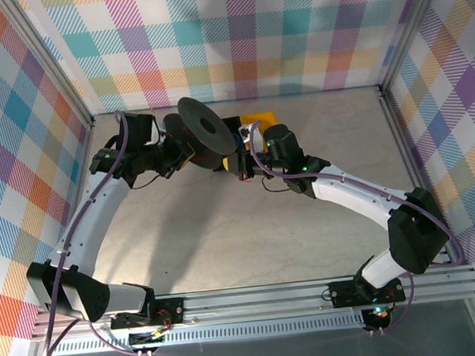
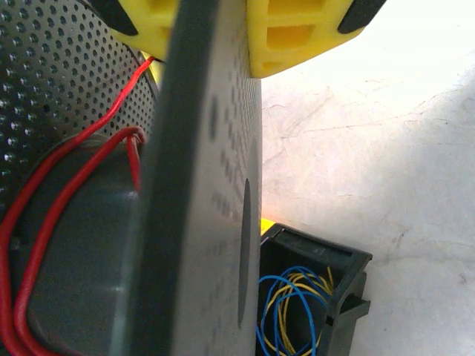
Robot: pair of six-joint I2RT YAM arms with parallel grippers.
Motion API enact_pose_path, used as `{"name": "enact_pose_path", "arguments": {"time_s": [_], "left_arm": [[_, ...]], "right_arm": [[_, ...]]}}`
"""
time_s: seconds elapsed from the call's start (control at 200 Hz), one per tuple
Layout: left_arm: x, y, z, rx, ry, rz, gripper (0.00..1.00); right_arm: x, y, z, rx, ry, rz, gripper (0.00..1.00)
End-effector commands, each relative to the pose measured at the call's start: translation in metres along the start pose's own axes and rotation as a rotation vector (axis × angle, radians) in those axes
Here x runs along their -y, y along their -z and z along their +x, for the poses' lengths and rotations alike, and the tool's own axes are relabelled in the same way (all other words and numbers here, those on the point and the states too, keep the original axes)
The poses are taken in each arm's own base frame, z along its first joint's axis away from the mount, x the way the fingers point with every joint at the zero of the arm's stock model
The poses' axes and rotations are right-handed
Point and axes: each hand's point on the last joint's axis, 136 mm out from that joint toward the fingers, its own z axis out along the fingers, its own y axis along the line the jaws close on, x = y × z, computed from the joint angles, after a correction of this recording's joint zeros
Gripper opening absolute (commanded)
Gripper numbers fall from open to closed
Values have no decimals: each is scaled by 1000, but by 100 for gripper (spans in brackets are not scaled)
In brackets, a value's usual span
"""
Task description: Wrap the cables
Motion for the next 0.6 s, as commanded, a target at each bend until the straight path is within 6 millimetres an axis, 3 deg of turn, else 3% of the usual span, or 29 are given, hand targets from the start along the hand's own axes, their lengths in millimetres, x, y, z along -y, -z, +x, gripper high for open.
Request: {"name": "enact_pose_path", "arguments": {"time_s": [0.0, 0.205, 0.47, 0.595], "left_arm": [[62, 101, -118, 581, 23, 262, 0], [60, 100, -119, 570, 24, 267, 0], [41, 69, -91, 481, -56, 175, 0], [30, 56, -78, 465, -72, 122, 0]], "right_arm": [[82, 17, 114, -362, -219, 258, 0], [95, 17, 123, -387, -233, 278, 0], [35, 11, 90, -361, -143, 62, 0], [18, 7, 89, -397, -120, 38, 0]]}}
